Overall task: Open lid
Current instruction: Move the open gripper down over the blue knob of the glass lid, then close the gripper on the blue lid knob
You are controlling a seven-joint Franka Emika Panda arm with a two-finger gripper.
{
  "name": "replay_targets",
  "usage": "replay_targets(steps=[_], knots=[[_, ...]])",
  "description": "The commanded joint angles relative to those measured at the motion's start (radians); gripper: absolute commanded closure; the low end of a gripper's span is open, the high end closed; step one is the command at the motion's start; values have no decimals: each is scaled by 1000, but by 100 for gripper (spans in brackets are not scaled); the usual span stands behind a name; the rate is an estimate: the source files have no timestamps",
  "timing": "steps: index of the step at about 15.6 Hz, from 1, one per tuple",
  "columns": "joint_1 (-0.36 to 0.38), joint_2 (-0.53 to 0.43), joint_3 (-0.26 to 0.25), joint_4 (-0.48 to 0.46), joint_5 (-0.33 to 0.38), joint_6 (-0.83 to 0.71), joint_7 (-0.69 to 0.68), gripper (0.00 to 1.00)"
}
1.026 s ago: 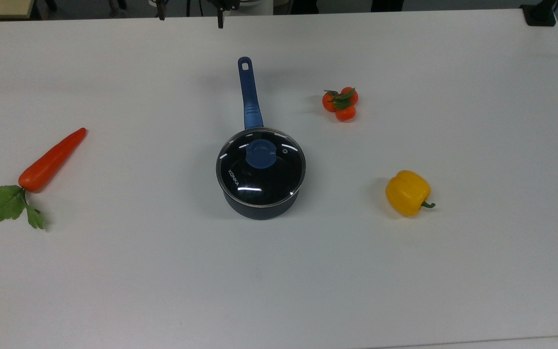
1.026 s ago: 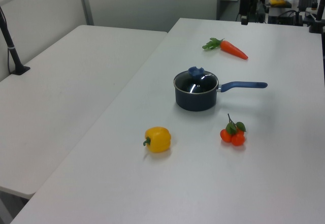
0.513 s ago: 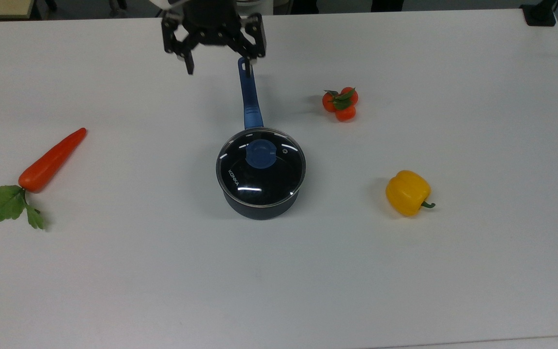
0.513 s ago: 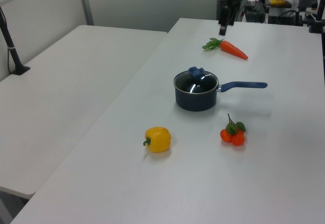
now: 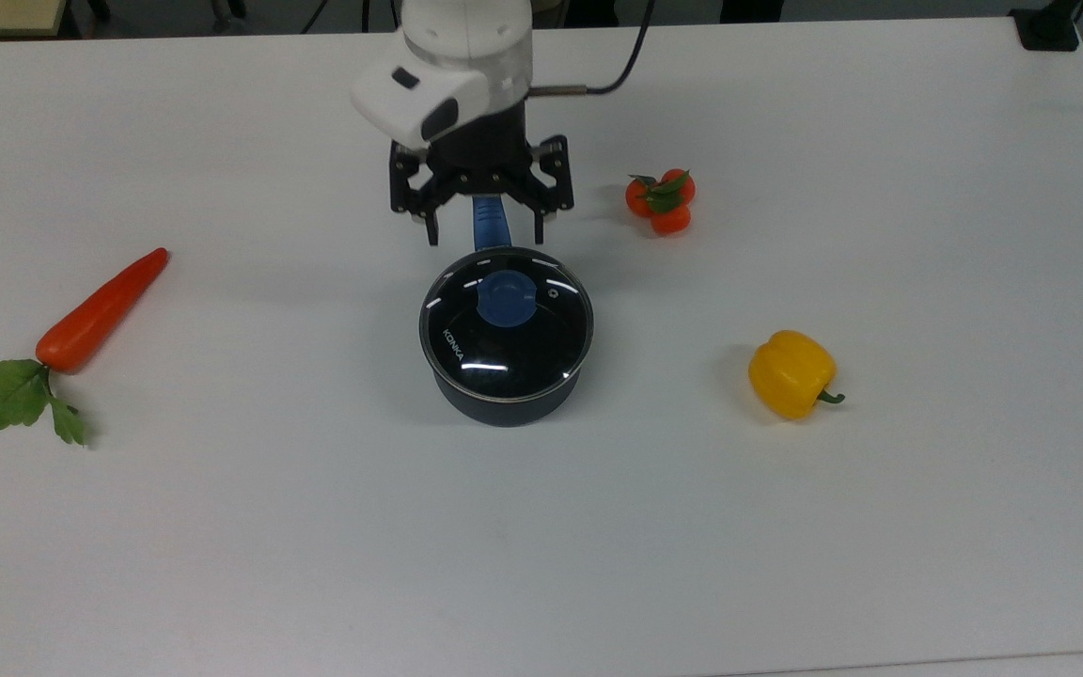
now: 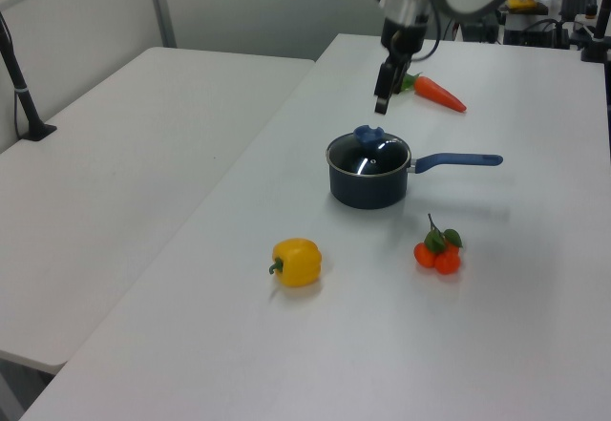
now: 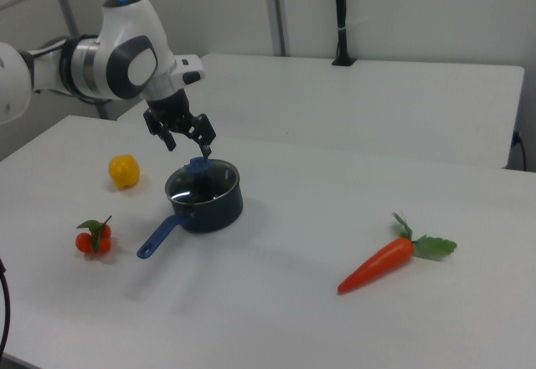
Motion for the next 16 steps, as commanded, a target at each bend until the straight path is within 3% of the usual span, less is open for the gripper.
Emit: replay_targets(steps=[1,6,8,16], knots=[[25,62,-4,-1,-48,83,13,0],[23,96,-3,-1,-71,100,13,0],[23,96,-3,-1,-69,102,15,6],[25,99,1,-1,-51,102,27,14]])
